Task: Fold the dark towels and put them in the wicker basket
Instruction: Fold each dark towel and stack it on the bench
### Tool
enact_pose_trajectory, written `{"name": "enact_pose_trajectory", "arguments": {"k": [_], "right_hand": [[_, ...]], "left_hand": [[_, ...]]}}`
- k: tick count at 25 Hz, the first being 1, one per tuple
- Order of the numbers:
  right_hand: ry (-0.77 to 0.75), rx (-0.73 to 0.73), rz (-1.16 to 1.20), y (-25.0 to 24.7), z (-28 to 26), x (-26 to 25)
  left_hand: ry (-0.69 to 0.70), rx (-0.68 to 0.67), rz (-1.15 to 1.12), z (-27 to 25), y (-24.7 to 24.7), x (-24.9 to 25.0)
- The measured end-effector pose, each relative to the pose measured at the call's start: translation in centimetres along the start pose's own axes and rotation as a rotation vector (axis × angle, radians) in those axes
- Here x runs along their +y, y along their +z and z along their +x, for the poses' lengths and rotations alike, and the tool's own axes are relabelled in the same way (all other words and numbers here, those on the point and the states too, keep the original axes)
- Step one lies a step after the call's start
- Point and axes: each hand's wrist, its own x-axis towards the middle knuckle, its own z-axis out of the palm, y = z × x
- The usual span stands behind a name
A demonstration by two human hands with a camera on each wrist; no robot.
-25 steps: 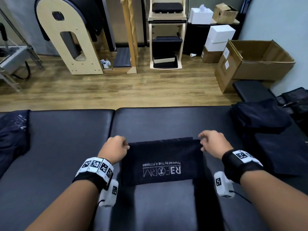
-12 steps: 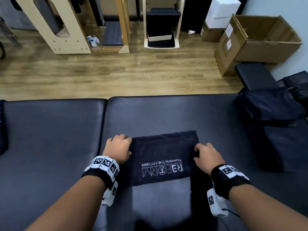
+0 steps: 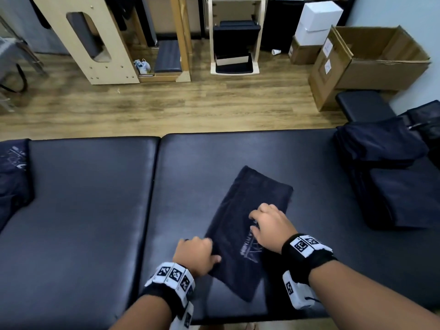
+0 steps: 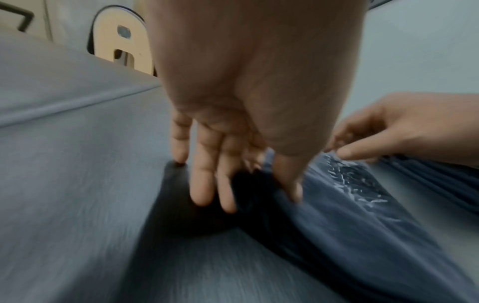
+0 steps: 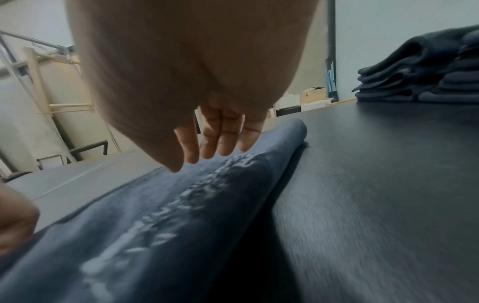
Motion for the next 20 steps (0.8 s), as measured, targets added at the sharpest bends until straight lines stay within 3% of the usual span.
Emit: {"name": "enact_pose_trajectory", "arguments": {"k": [3, 6, 9, 11, 16, 18, 20], "right_hand": [[-0.003, -0.080, -0.073, 1.3, -2.4, 0.5], [-0.087, -0.092, -0.141, 3.0, -5.5, -0.3], [-0.230, -0.181, -0.230, 5.7, -8.5, -2.3], [-0.284, -0.180, -0.274, 6.6, -10.0, -2.6], [-0.110, -0.184, -0.311, 6.3, -11.9, -2.1], [-0.093, -0.211, -0.337, 6.3, -11.6, -2.8], [-0.095, -0.238, -0.309, 5.3, -10.9, -3.5]], "left_hand": [[0.018, -0.087, 0.024, -2.6, 1.4, 1.0], [0.009, -0.009, 0.022, -4.1, 1.7, 0.6], [0.234, 0.113, 0.001, -4.5, 1.9, 2.0], [0.374, 0.120, 0.165, -4.6, 2.3, 3.2], [0.401, 0.110, 0.375, -4.6, 3.1, 4.4], [0.445, 0.206, 0.439, -3.6, 3.4, 4.2], [0.473, 0.181, 0.450, -3.0, 2.5, 4.0]]}}
